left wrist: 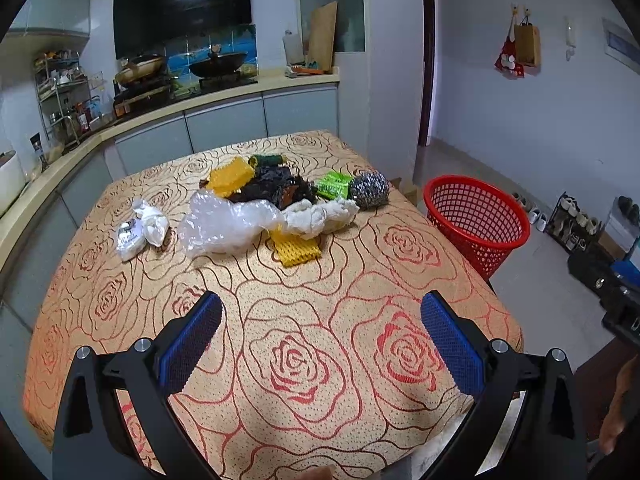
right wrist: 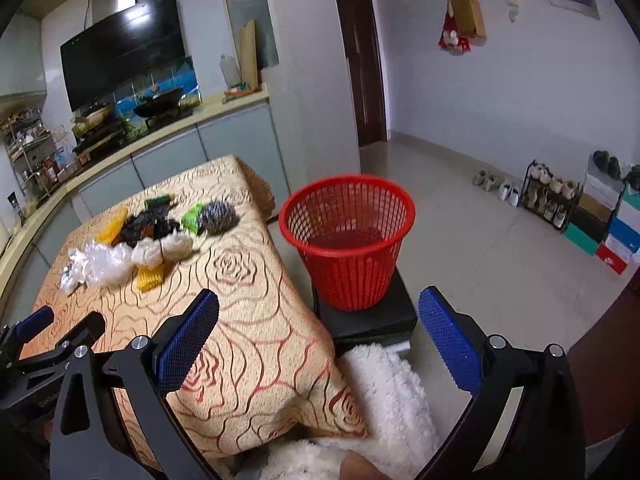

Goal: Collect trash

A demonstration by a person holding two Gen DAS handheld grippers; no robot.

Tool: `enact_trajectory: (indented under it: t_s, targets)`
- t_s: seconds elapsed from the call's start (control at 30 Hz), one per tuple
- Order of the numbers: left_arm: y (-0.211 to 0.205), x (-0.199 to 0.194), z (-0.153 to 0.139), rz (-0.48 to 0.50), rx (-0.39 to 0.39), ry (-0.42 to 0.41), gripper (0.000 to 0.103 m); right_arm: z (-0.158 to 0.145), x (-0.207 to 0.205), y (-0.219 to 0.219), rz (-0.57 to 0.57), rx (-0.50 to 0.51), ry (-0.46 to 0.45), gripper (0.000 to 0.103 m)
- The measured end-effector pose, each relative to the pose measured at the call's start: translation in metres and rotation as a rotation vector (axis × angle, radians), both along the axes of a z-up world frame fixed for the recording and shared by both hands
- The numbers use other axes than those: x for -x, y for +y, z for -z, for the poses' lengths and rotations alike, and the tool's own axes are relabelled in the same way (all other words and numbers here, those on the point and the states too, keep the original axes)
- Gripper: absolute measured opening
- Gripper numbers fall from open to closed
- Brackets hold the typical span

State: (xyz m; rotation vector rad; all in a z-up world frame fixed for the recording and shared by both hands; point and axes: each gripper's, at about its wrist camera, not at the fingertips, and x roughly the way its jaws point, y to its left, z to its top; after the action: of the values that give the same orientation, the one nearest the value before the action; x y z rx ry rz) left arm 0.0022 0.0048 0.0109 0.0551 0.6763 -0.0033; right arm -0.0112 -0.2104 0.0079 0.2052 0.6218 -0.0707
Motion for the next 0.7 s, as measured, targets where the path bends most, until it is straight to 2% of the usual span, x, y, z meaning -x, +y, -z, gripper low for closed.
enact_trajectory:
  t_s: [0.4, 0.7]
  targets:
    - [0.012, -0.005, -0.019, -0.028, 0.001, -0.079, 0.096, -0.014, -0.001, 0.004, -0.013, 0.009, -0.041, 0.098]
    - [0.014, 0.0, -0.023, -0.04, -0.002, -0.104, 0.096, -0.014, 0.0, 0.01, -0.031, 0.019, -0.043, 0.098]
